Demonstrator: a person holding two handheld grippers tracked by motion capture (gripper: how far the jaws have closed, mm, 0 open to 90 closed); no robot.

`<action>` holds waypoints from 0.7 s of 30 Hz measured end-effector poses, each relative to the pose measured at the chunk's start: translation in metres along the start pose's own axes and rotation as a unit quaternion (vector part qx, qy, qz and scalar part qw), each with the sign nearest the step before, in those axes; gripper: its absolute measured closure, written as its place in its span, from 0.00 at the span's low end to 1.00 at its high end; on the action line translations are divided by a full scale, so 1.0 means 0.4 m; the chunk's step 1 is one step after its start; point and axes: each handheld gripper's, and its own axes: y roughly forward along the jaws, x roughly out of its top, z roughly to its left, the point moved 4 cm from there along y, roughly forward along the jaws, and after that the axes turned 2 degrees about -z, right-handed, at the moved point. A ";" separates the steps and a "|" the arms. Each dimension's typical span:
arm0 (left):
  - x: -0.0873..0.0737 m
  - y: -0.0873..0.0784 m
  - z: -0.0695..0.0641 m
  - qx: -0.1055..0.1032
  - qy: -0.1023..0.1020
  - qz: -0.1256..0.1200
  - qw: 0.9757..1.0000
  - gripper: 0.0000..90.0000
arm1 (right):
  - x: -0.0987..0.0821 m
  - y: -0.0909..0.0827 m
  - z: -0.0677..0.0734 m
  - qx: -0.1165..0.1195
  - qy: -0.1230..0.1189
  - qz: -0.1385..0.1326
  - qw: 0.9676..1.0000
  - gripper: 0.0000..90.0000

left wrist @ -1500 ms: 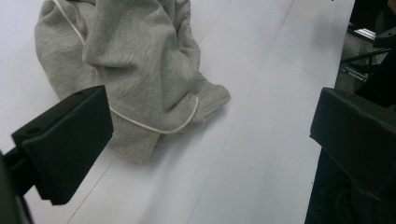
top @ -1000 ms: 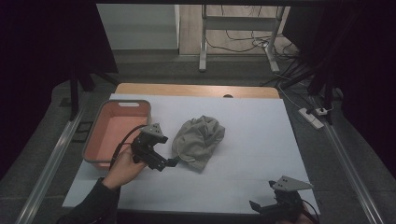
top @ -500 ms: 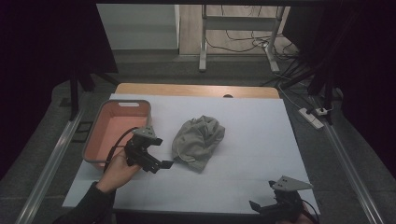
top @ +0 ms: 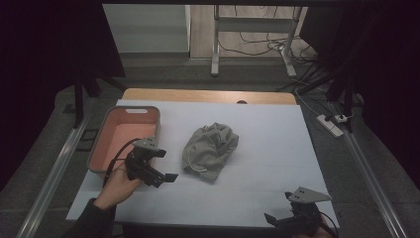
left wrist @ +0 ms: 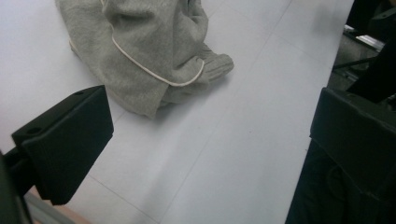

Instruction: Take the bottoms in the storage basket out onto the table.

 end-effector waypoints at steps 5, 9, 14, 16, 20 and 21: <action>-0.006 -0.009 -0.003 0.000 -0.003 -0.004 1.000 0.00 | 0.000 0.000 0.001 -0.001 -0.001 0.002 1.000 0.00; -0.010 -0.009 -0.006 0.000 -0.004 -0.005 1.000 0.00 | 0.000 0.000 0.001 -0.001 -0.002 0.002 1.000 0.00; -0.020 -0.015 -0.010 0.000 -0.009 -0.007 1.000 0.00 | 0.000 0.000 0.001 -0.001 -0.001 0.001 1.000 0.00; -0.023 -0.016 -0.011 0.000 -0.011 -0.008 1.000 0.00 | 0.000 0.000 0.001 -0.001 -0.001 0.001 1.000 0.00; -0.035 -0.025 -0.019 0.004 -0.016 -0.010 1.000 0.00 | 0.000 0.000 0.001 -0.002 -0.001 0.002 1.000 0.00; -0.035 -0.025 -0.019 0.004 -0.016 -0.010 1.000 0.00 | 0.000 0.000 0.001 -0.002 -0.001 0.002 1.000 0.00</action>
